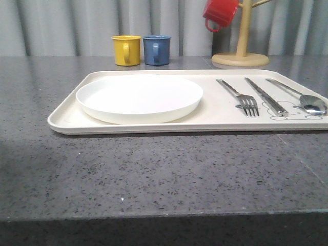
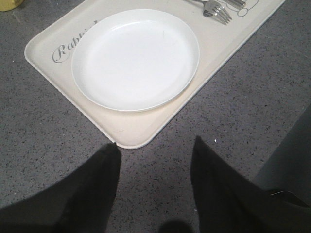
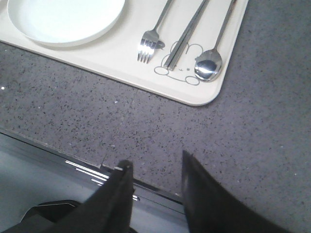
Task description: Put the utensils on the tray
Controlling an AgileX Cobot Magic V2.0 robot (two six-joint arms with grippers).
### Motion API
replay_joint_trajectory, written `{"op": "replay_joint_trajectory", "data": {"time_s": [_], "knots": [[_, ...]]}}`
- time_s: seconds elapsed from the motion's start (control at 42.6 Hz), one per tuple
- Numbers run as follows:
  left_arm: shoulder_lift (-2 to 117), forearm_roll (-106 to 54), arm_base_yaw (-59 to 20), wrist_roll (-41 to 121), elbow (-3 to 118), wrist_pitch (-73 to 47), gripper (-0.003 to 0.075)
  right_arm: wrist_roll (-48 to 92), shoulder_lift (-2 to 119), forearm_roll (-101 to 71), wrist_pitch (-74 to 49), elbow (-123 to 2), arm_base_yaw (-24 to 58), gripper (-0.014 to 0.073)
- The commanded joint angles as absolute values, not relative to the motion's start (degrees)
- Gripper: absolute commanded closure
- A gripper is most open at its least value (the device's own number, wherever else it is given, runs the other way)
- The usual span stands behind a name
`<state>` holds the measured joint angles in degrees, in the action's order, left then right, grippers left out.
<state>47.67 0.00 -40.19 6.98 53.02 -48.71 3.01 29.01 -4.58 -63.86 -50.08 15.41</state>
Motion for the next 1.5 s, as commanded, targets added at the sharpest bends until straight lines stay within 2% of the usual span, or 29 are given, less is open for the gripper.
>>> {"op": "replay_joint_trajectory", "data": {"time_s": [0.0, 0.141, 0.211, 0.822, 0.94, 1.198, 1.48], "knots": [[47.49, 0.0, -40.67, 6.62, 54.59, -44.57, 0.0498, 2.89, 28.75, -4.38, -58.63, -50.75, 15.44, 0.044], [47.49, 0.0, -40.67, 6.62, 54.59, -44.57, 0.0679, 2.89, 28.75, -4.38, -58.37, -50.7, 15.44, 0.0638], [47.49, 0.0, -40.67, 6.62, 54.59, -44.57, 0.0741, 2.89, 28.75, -4.38, -57.49, -50.7, 15.44, 0.0656], [47.38, 0.0, -40.67, 6.62, 54.59, -44.57, 0.0741, 2.94, 28.75, -4.58, -56.47, -50.7, 15.44, 0.0661], [46.8, 0.0, -38.4, 6.62, 54.59, -44.48, 0.0741, 2.94, 28.75, -4.59, -56.53, -50.7, 15.44, 0.0661], [38.99, 0.67, -24.31, 6.62, 49.24, -35.26, 0.0741, 2.94, 28.75, -4.59, -56.53, -50.7, 15.44, 0.0661], [23.06, 1.06, -8.0, 6.62, 37.23, -24.69, 0.0741, 2.94, 28.75, -4.59, -56.59, -50.7, 15.44, 0.0661]]}}
